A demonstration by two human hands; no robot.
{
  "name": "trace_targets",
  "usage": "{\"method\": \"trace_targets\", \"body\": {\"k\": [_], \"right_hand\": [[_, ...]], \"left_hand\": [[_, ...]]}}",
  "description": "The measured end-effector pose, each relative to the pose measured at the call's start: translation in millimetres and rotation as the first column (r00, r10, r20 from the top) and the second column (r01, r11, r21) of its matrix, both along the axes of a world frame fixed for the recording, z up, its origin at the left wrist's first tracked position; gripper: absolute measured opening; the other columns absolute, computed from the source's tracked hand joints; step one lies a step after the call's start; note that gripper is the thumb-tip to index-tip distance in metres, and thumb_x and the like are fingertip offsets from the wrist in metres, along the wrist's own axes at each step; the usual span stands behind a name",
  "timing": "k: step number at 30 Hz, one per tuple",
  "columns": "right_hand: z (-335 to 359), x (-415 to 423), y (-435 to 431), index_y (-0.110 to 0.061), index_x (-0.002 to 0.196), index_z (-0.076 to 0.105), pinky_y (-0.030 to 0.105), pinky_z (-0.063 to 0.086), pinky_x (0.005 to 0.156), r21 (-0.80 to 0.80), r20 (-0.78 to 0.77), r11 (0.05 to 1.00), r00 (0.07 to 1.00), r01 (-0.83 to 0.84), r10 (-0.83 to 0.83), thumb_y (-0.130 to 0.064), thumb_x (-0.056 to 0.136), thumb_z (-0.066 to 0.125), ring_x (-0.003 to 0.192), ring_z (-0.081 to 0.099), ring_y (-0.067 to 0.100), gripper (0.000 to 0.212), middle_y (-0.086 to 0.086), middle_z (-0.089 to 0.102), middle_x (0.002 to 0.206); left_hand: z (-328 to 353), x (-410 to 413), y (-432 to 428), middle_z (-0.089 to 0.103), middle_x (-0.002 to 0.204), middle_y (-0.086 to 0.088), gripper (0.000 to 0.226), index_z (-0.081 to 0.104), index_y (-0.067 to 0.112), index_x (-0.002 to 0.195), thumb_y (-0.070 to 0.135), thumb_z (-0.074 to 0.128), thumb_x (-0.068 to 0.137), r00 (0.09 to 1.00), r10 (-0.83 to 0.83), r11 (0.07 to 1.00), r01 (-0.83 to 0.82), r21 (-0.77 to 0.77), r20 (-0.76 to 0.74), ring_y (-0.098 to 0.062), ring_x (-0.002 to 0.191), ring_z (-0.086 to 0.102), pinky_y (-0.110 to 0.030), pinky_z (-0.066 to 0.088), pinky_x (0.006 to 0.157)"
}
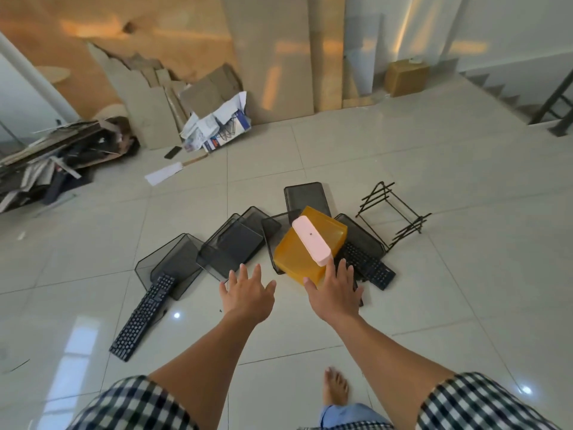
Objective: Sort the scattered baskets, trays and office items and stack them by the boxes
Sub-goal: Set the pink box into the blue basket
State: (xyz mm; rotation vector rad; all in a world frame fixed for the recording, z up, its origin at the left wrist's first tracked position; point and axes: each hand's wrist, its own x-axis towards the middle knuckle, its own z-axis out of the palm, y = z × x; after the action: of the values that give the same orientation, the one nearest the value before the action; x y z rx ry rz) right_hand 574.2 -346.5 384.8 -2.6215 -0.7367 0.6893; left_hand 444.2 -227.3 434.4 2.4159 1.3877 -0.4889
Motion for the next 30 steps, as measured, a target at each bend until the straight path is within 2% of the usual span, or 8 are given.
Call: {"method": "trace_targets", "body": {"k": [5,14,22,30], "right_hand": [[-7.2,54.1,39.5,-0.021,0.161,0.003,0.064,0.008,0.119,-0.06,0.006,0.997,0.999,-0.048,0.049,-0.073,0.095,0.035,0.156,-0.002,0.034,0.09,0.01,0.0,0.169],[-27.8,84.4,105.3,-0.021,0.161,0.003,0.063,0.009,0.12,-0.124,-0.022,0.991,0.999,-0.042,0.04,-0.074,0.095,0.034,0.156,-0.002,0.033,0.09,0.01,0.0,0.17],[-44.3,98.9,174.9,-0.02,0.161,0.004,0.062,0.01,0.12,-0.156,-0.054,0.977,0.986,0.146,-0.156,-0.071,0.096,0.037,0.156,-0.001,0.032,0.089,0.009,0.001,0.17],[-60.8,107.4,221.6,-0.021,0.162,0.005,0.061,0.01,0.12,-0.169,-0.106,0.923,0.924,0.347,-0.367,-0.07,0.096,0.039,0.156,0.0,0.03,0.089,0.008,0.002,0.17]], "left_hand": [[-6.5,45.8,34.9,0.003,0.169,-0.007,0.068,0.009,0.028,0.161,0.061,0.024,0.103,1.0,0.026,1.0,-0.026,-0.012,0.005,-0.034,0.155,0.0,-0.057,0.003,0.122],[-27.7,80.0,107.4,0.004,0.169,-0.007,0.069,0.008,0.028,0.16,0.061,0.025,0.102,1.0,0.026,0.998,-0.026,-0.05,-0.002,-0.035,0.154,0.001,-0.057,0.005,0.122],[-45.9,109.9,202.7,0.002,0.169,-0.007,0.067,0.008,0.029,0.161,0.058,0.027,0.103,0.993,-0.12,0.988,0.118,-0.102,-0.011,-0.035,0.154,-0.001,-0.058,0.003,0.123],[-72.8,149.9,268.3,0.002,0.169,-0.006,0.068,0.007,0.028,0.161,0.059,0.026,0.103,0.938,-0.331,0.937,0.314,-0.155,-0.102,-0.034,0.155,0.0,-0.056,0.005,0.123]]}}
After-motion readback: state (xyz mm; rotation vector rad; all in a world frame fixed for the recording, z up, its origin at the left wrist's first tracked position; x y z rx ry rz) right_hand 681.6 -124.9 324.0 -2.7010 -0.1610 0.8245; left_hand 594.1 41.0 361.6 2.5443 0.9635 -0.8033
